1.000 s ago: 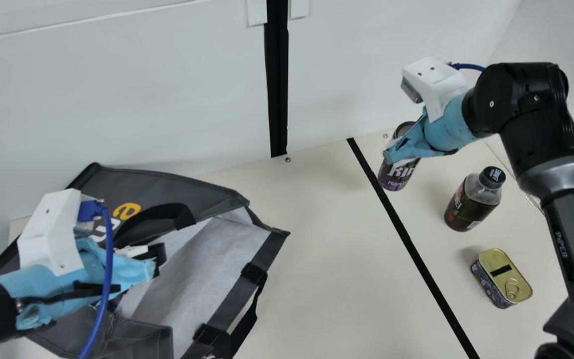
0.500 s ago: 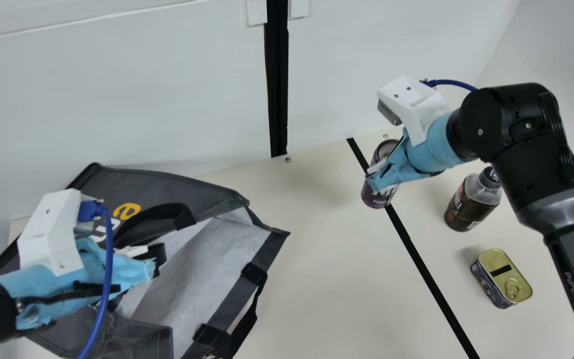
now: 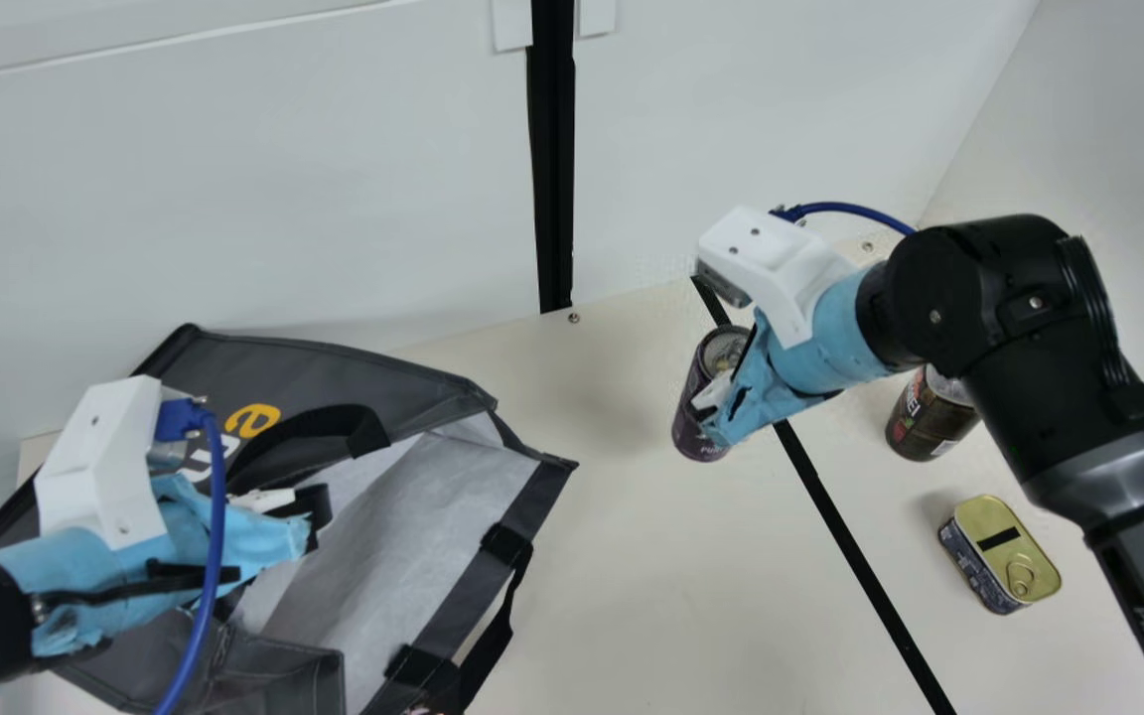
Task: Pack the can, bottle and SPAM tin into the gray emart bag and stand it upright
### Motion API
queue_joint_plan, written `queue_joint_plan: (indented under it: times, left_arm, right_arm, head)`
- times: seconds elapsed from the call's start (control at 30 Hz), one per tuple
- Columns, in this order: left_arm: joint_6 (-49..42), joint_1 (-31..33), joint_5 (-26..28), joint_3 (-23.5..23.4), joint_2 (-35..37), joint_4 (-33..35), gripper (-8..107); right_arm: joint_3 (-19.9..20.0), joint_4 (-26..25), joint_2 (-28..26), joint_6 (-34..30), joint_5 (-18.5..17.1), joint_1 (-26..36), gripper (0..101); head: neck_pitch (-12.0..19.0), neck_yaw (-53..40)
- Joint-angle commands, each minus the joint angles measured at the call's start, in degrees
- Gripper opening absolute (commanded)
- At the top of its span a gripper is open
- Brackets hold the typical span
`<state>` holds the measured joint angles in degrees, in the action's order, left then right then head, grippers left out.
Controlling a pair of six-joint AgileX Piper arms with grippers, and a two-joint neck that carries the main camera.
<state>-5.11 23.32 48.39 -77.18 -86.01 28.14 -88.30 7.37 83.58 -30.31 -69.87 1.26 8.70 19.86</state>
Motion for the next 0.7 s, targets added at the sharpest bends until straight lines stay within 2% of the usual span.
queue_joint_plan:
  times: [0.0,0.67]
  left_arm:
    - [0.0,0.0,0.0,0.0,0.0,0.0,-8]
    - [0.0,0.0,0.0,0.0,0.0,0.0,-8]
  right_arm:
    - [0.8,0.9,-0.4,-1.0,0.0,-0.3,0]
    - [10.4,7.9,-7.3,-8.1,0.0,-4.8,0]
  head:
    - [1.3,0.1]
    - [1.3,0.1]
